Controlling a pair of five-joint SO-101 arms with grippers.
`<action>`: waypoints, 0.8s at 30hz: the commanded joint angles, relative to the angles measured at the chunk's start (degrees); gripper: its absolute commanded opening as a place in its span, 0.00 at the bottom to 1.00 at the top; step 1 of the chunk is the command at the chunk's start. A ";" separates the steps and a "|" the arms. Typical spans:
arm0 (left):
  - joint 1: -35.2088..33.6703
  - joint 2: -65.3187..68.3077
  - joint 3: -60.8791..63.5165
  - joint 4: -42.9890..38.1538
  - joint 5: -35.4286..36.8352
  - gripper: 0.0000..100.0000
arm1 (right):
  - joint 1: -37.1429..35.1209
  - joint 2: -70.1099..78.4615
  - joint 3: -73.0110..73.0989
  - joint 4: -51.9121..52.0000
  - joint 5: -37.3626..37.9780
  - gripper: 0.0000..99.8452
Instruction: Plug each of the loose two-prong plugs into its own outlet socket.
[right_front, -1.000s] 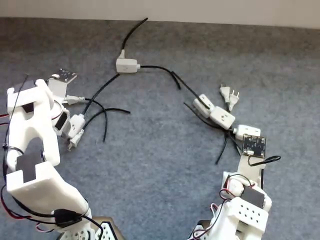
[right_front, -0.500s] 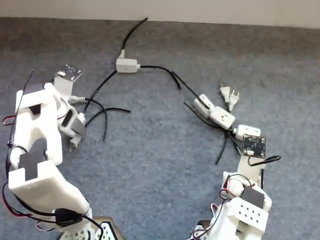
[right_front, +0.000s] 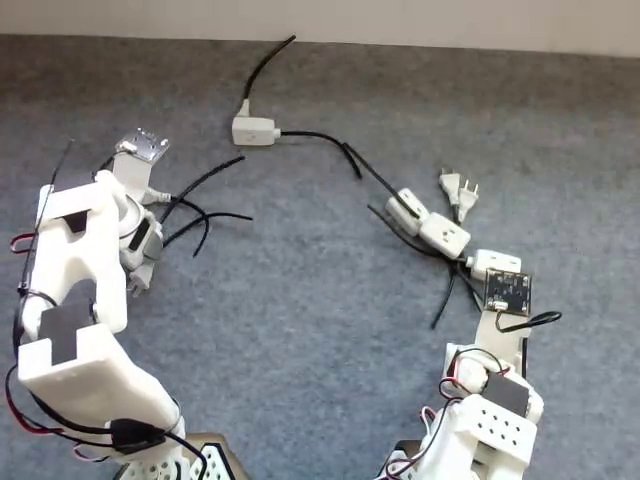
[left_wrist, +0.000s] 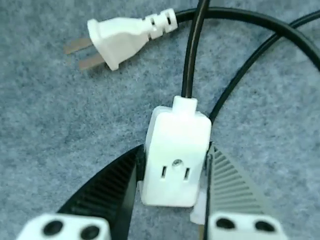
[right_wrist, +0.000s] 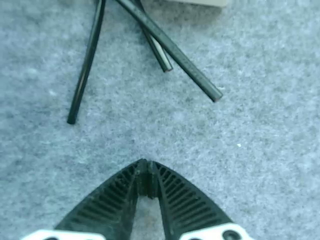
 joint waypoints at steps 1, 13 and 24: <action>-2.68 -1.27 -1.80 -0.88 -0.44 0.02 | -0.48 -0.40 0.22 -1.01 0.35 0.01; -6.81 -1.89 -23.16 11.25 -2.81 0.02 | -0.48 -0.40 0.22 -1.01 0.35 0.01; 1.27 -1.80 -46.11 40.44 -2.81 0.02 | -0.48 -0.40 0.22 -1.01 0.35 0.01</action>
